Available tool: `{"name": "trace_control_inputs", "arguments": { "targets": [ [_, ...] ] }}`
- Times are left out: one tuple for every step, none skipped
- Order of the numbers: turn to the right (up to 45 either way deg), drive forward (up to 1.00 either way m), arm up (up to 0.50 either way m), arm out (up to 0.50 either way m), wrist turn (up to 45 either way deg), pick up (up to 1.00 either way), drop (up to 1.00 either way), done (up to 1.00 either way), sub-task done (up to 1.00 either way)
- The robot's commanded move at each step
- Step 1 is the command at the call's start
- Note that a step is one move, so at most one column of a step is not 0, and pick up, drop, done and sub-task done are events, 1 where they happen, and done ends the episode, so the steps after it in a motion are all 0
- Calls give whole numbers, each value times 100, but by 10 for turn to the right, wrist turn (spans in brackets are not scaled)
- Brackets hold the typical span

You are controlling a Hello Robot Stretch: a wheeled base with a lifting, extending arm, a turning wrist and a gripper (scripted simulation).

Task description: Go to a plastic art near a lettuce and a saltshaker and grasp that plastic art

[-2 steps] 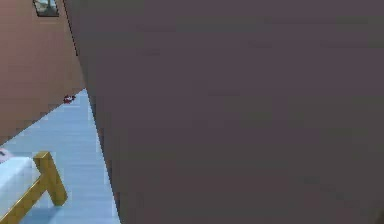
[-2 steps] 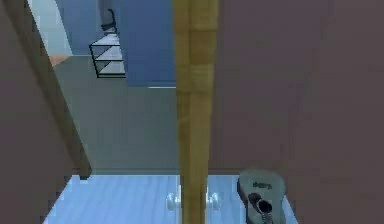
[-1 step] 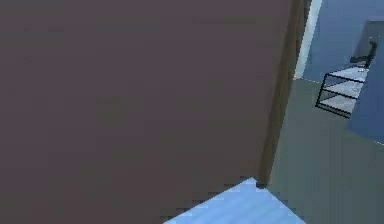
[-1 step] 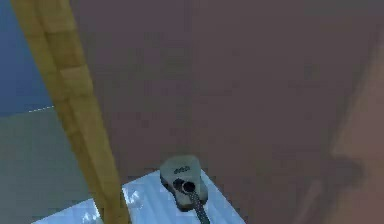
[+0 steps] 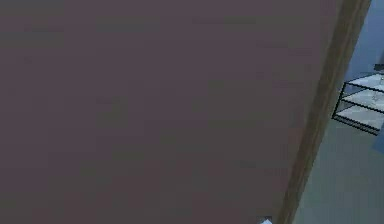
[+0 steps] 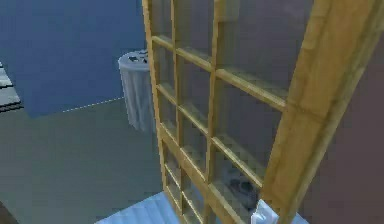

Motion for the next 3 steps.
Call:
{"name": "trace_control_inputs", "arguments": {
  "targets": [
    [450, 0, 0, 0, 0, 0, 0, 0, 0],
    [30, 0, 0, 0, 0, 0, 0, 0, 0],
    [0, 100, 0, 0, 0, 0, 0, 0, 0]
  ]
}}
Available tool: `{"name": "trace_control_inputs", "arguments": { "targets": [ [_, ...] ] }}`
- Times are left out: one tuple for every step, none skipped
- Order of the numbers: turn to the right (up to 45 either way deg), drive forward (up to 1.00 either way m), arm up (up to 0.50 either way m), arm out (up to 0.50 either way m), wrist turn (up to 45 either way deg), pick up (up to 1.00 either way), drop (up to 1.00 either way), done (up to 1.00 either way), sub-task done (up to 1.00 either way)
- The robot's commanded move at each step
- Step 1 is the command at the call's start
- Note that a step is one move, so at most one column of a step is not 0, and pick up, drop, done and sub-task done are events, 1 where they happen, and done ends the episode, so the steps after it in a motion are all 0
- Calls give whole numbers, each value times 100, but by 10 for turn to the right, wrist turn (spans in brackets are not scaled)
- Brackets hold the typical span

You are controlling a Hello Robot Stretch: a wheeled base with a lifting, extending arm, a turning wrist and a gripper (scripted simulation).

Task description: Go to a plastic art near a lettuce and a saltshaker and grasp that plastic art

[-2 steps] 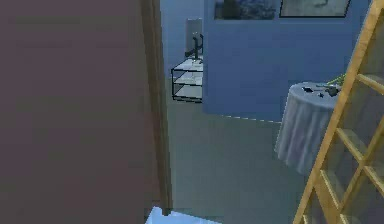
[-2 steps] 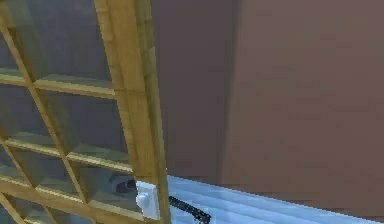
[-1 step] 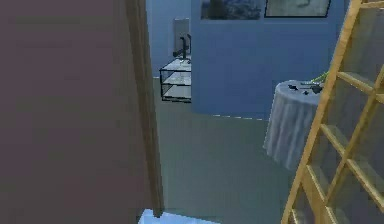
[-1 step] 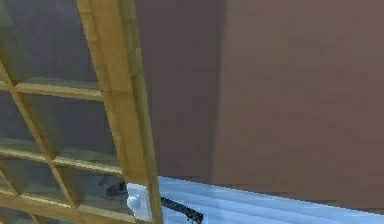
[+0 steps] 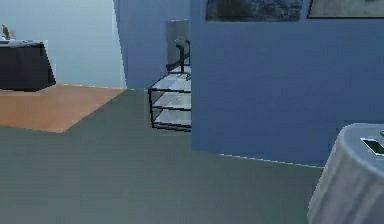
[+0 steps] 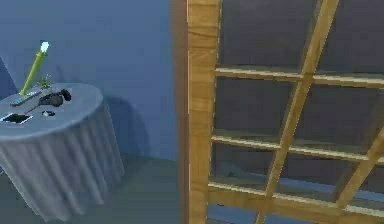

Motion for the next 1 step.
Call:
{"name": "trace_control_inputs", "arguments": {
  "targets": [
    [90, 0, 0, 0, 0, 0, 0, 0, 0]
  ]
}}
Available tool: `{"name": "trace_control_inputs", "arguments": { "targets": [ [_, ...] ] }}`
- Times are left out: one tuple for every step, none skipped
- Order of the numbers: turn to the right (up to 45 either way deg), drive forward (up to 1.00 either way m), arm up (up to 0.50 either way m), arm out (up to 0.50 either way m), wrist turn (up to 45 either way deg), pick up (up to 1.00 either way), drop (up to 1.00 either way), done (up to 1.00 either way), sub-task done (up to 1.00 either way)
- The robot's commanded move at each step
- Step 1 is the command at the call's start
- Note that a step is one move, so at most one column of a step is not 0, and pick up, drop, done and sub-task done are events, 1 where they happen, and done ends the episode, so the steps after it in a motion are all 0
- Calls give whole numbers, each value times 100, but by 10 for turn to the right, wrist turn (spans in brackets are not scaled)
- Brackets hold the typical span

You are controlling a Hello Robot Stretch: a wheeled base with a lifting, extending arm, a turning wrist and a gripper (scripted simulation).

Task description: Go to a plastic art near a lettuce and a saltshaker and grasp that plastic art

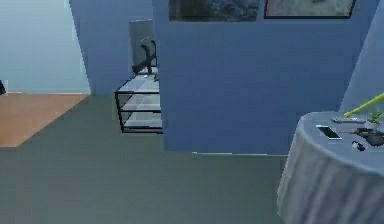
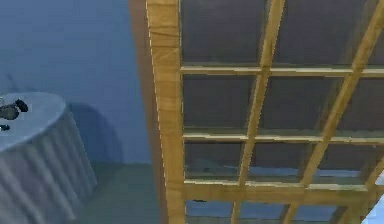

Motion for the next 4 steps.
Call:
{"name": "trace_control_inputs", "arguments": {
  "targets": [
    [0, 25, 0, 0, 0, 0, 0, 0, 0],
    [-450, 0, 0, 0, 0, 0, 0, 0, 0],
    [-150, 0, 0, 0, 0, 0, 0, 0, 0],
    [0, 100, 0, 0, 0, 0, 0, 0, 0]
  ]
}}
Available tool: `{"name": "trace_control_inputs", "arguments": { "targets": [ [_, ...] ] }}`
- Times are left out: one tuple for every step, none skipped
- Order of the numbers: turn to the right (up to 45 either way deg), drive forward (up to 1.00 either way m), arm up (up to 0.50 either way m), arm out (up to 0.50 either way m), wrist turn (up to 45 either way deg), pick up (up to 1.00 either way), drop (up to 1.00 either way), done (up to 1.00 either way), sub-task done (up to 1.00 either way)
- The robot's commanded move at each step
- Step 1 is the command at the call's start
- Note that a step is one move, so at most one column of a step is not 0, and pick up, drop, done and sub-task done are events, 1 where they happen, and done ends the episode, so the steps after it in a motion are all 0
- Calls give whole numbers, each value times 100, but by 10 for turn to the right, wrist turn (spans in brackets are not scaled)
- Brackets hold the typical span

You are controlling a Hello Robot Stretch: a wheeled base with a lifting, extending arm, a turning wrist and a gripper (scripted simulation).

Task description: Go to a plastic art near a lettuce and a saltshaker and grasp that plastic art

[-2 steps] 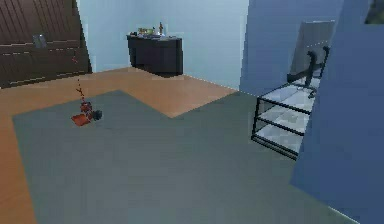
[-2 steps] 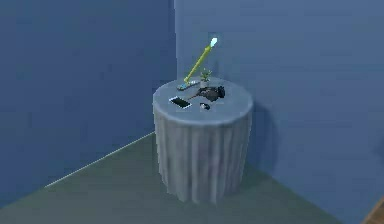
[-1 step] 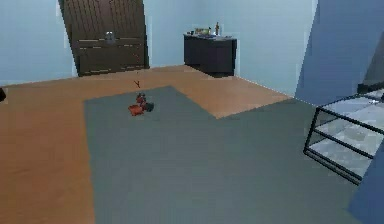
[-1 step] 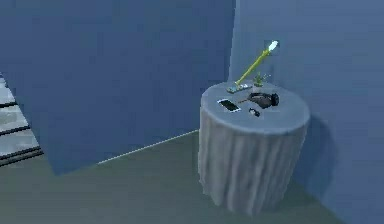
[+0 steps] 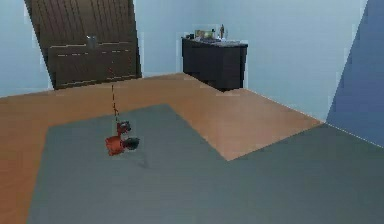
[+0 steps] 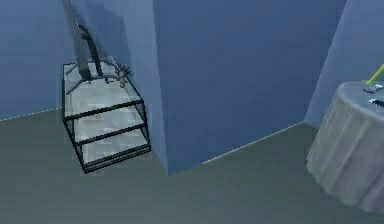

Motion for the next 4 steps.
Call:
{"name": "trace_control_inputs", "arguments": {
  "targets": [
    [0, 100, 0, 0, 0, 0, 0, 0, 0],
    [0, 100, 0, 0, 0, 0, 0, 0, 0],
    [0, 100, 0, 0, 0, 0, 0, 0, 0],
    [0, 100, 0, 0, 0, 0, 0, 0, 0]
  ]
}}
